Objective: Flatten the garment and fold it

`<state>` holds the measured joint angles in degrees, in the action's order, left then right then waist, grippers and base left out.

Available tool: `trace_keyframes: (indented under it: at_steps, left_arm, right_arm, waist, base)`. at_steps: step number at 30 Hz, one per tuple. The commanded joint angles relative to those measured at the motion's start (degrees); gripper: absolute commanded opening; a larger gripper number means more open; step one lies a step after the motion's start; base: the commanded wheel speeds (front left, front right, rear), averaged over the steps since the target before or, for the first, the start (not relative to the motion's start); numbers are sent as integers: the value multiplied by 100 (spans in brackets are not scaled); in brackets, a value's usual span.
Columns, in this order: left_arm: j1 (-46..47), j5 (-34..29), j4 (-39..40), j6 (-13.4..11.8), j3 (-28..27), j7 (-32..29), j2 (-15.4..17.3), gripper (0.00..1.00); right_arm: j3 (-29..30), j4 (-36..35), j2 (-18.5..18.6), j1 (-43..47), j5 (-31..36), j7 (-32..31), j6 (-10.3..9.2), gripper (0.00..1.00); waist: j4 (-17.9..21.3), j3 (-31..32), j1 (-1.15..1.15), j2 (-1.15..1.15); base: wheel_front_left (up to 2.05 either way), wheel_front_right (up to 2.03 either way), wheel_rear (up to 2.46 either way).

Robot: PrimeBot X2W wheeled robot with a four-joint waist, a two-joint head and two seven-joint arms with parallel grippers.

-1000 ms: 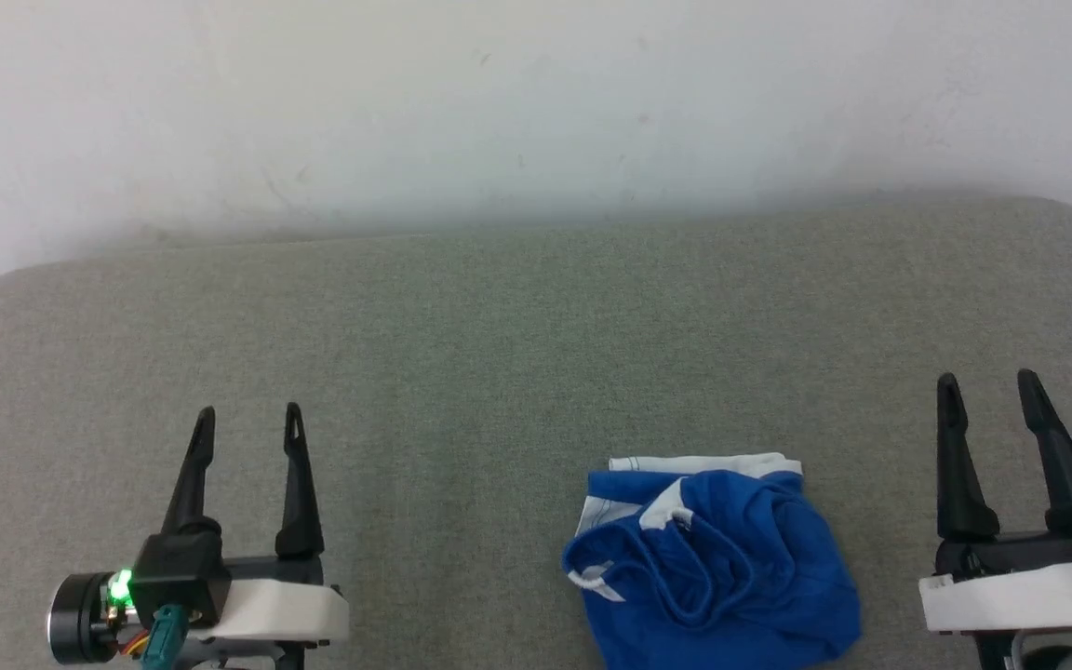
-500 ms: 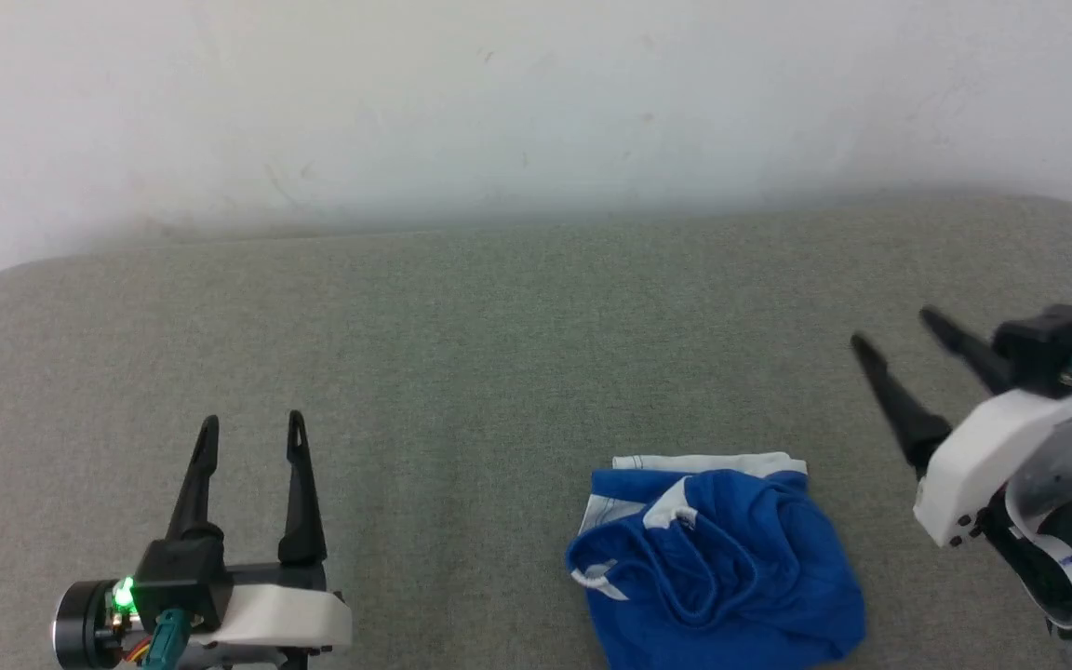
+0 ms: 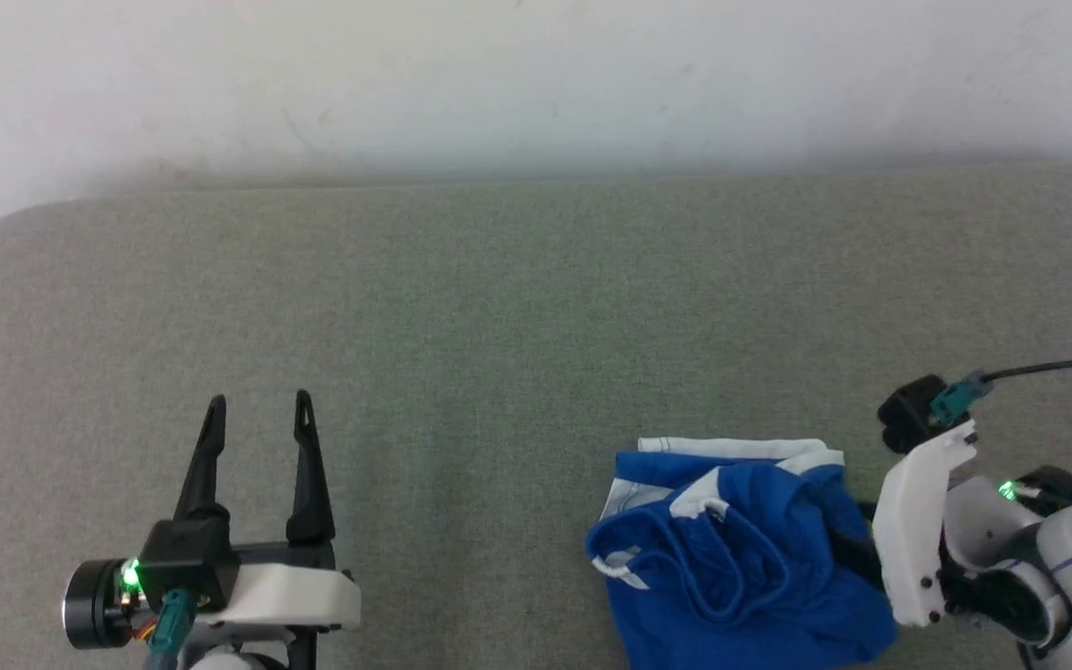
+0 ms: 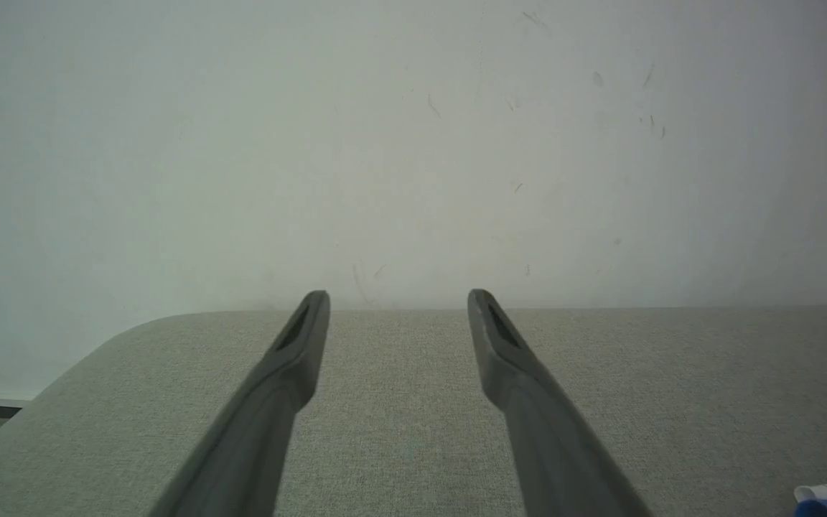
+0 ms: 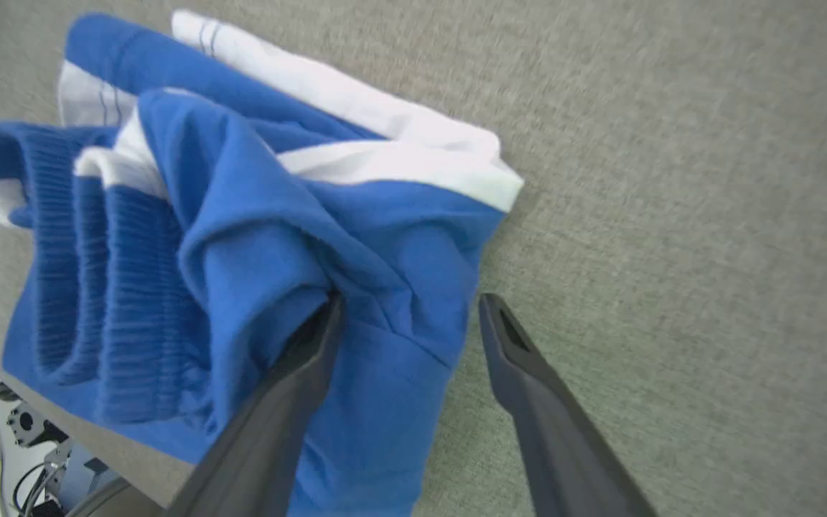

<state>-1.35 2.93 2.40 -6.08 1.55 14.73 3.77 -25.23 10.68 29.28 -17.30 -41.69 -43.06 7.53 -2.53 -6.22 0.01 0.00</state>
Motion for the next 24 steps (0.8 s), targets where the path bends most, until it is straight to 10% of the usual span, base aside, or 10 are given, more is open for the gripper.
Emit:
trace_keyframes:
  at_steps: [1,7,8,9,24]
  left_arm:
    - [107,-57,-27,23,-24,27,-20,100]
    - [184,-69,-39,9,-91,27,-34,100]
    - [169,-70,-39,0,-118,27,-35,100]
    - [150,-74,-42,-11,-149,27,-35,100]
    - [145,-202,636,-189,-540,27,61,100]
  right_arm:
    - [-163,147,-36,-53,21,52,-4,100]
    - [-862,525,-99,47,-110,360,-4,100]
    - [-862,553,-98,-5,-98,531,-4,10]
    - [-846,580,-110,-66,-110,680,-4,0]
    - [-1296,-634,1528,-1456,260,1149,-4,0]
  waist:
    - [-109,-154,-1,0]
    - [-132,-239,-1,0]
    - [-97,-225,-1,0]
    - [-49,-207,-1,0]
    - [1661,-974,-1,0]
  base:
    - [0,0,0]
    - [0,0,0]
    - [0,0,0]
    - [0,0,0]
    - [0,0,0]
